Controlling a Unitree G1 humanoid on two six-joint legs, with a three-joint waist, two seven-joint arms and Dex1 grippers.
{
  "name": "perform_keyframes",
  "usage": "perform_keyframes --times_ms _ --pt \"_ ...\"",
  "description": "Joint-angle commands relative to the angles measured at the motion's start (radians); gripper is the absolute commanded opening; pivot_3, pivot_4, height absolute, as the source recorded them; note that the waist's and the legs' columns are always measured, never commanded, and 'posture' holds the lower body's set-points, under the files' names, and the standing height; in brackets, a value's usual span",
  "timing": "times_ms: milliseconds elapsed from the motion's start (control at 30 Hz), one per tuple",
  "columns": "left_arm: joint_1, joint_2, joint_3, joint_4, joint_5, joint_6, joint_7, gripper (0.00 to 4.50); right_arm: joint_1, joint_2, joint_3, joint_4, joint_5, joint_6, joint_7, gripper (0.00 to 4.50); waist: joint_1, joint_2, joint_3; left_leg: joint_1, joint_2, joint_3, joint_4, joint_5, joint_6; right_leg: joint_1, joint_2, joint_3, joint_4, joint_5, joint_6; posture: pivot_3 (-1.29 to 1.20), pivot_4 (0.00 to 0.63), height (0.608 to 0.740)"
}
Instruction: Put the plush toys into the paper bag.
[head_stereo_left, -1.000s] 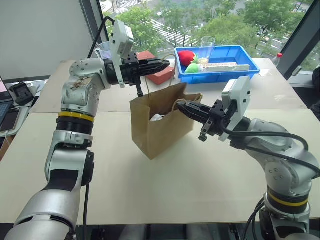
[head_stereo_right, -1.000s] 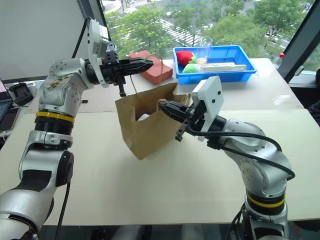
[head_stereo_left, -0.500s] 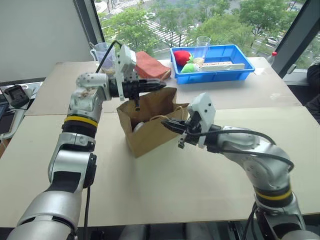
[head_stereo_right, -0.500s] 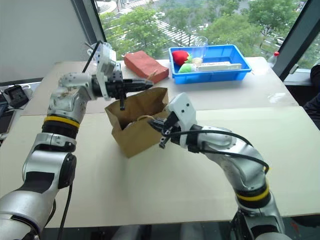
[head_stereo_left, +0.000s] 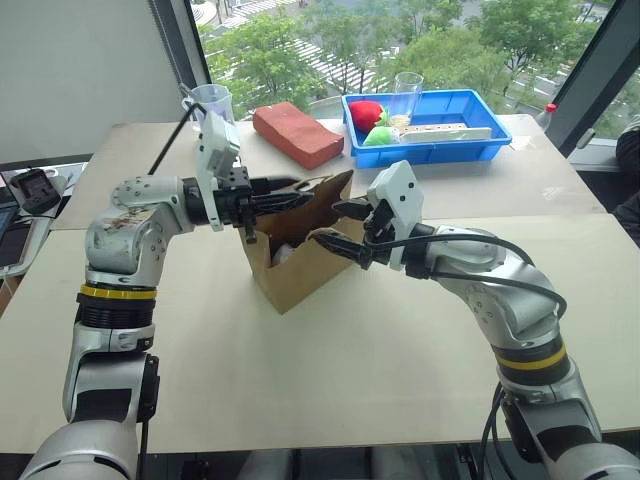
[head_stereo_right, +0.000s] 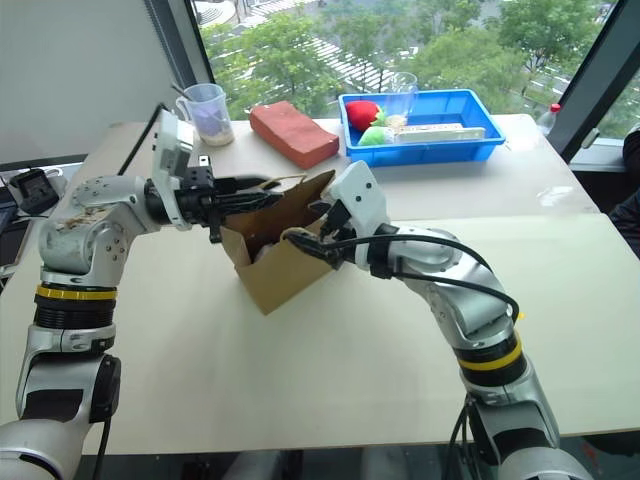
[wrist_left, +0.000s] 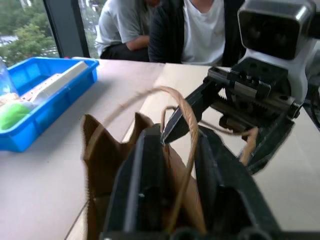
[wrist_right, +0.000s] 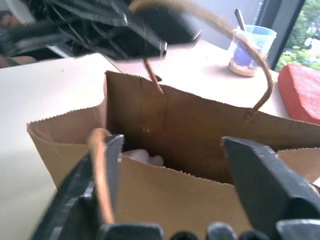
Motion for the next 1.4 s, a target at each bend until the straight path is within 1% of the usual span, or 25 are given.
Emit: perform_keyframes --times_ms 33,100,133,333,533,700,867,933,1033,1100,1167,1267,1400 --pt "-0.012 0.039 0.048 -0.050 -0.034 0.024 0.030 3.30 -0.049 -0.012 -0.043 -0.024 0.023 -0.027 0.050 4.50 -0.001 0.000 0.000 0.000 0.000 0.000 0.000 0.000 0.000 0.000 0.000 0.000 0.000 0.000 0.000 0.00 0.150 0.740" --pt "0.004 0.069 0.066 -0.065 -0.041 0.035 0.039 4.28 -0.069 -0.026 -0.063 -0.035 0.046 -0.014 0.081 4.50 -0.002 0.000 0.000 0.000 0.000 0.000 -0.001 0.000 0.000 -0.001 0.000 0.000 0.000 0.000 0.000 0.00 0.150 0.740" --pt "0.013 0.085 0.078 -0.071 -0.043 0.041 0.045 4.45 -0.080 -0.034 -0.073 -0.040 0.057 -0.007 0.095 4.50 -0.004 0.000 0.000 0.000 0.000 0.000 -0.001 0.000 0.000 -0.001 0.000 0.000 0.000 0.000 0.000 0.00 0.150 0.740" --pt "0.060 0.166 0.143 -0.079 -0.061 0.049 0.081 4.45 -0.126 -0.085 -0.107 -0.046 0.099 0.006 0.164 4.50 -0.002 0.000 0.000 0.000 0.001 0.000 -0.002 0.000 0.000 -0.002 0.000 0.000 0.000 0.000 0.000 0.00 0.150 0.740" --pt "0.203 0.243 0.151 -0.125 -0.086 0.059 0.011 4.45 -0.165 -0.153 -0.124 -0.023 0.131 0.014 0.246 4.50 -0.002 0.000 0.000 0.000 0.001 0.000 -0.003 0.000 0.000 -0.002 0.000 0.000 0.000 0.000 0.000 0.00 0.150 0.740" --pt "0.267 0.261 0.102 -0.065 -0.058 -0.008 -0.083 4.45 -0.227 -0.197 -0.170 0.002 0.219 0.073 0.305 4.50 0.003 0.000 0.000 0.000 0.001 0.001 -0.002 0.000 0.000 -0.002 0.000 0.000 -0.001 0.000 0.000 0.00 0.150 0.740" --pt "0.252 0.230 0.021 0.010 -0.025 -0.066 -0.151 4.45 -0.281 -0.233 -0.216 -0.019 0.385 0.237 0.336 4.50 0.006 0.000 0.000 -0.001 0.001 0.001 -0.002 0.000 0.000 -0.002 0.000 0.000 -0.001 0.000 -0.001 0.00 0.150 0.740" --pt "0.248 0.224 0.002 0.011 -0.033 -0.063 -0.175 4.45 -0.264 -0.264 -0.216 -0.054 0.442 0.299 0.348 4.50 0.008 0.000 0.000 -0.001 0.001 0.001 -0.002 0.000 0.000 -0.002 0.000 0.000 -0.001 0.000 -0.001 0.00 0.150 0.740" --pt "0.257 0.235 -0.018 -0.012 -0.040 -0.052 -0.207 4.45 -0.190 -0.343 -0.192 -0.125 0.471 0.333 0.395 4.50 0.008 0.000 0.000 -0.003 0.001 0.000 -0.002 0.000 0.000 -0.003 0.000 0.000 -0.001 0.000 -0.001 0.00 0.150 0.740" --pt "0.269 0.241 -0.021 -0.025 -0.040 -0.053 -0.216 4.45 -0.120 -0.409 -0.158 -0.177 0.449 0.310 0.449 4.50 0.009 0.000 0.000 -0.003 0.001 0.001 -0.002 -0.001 0.001 -0.003 0.000 -0.001 -0.001 0.000 -0.001 0.00 0.150 0.740" --pt "0.280 0.241 -0.023 -0.039 -0.037 -0.056 -0.215 4.45 -0.066 -0.439 -0.124 -0.206 0.405 0.264 0.466 4.50 0.011 0.000 0.000 -0.004 0.001 0.001 -0.002 -0.001 0.001 -0.004 0.000 0.000 -0.001 0.000 -0.001 0.00 0.150 0.740" --pt "0.317 0.229 -0.023 -0.090 -0.029 -0.071 -0.188 4.45 0.002 -0.410 -0.068 -0.247 0.350 0.214 0.428 4.50 0.004 0.000 0.000 -0.003 0.001 0.003 -0.001 -0.001 0.001 -0.004 0.000 0.000 -0.001 0.001 -0.001 0.00 0.150 0.740" --pt "0.367 0.207 -0.014 -0.169 -0.032 -0.076 -0.132 4.45 0.007 -0.349 -0.027 -0.247 0.306 0.190 0.372 4.50 0.004 0.000 0.000 -0.003 0.002 0.003 0.000 -0.001 0.001 -0.004 0.000 0.001 -0.002 0.001 -0.002 0.00 0.150 0.740"
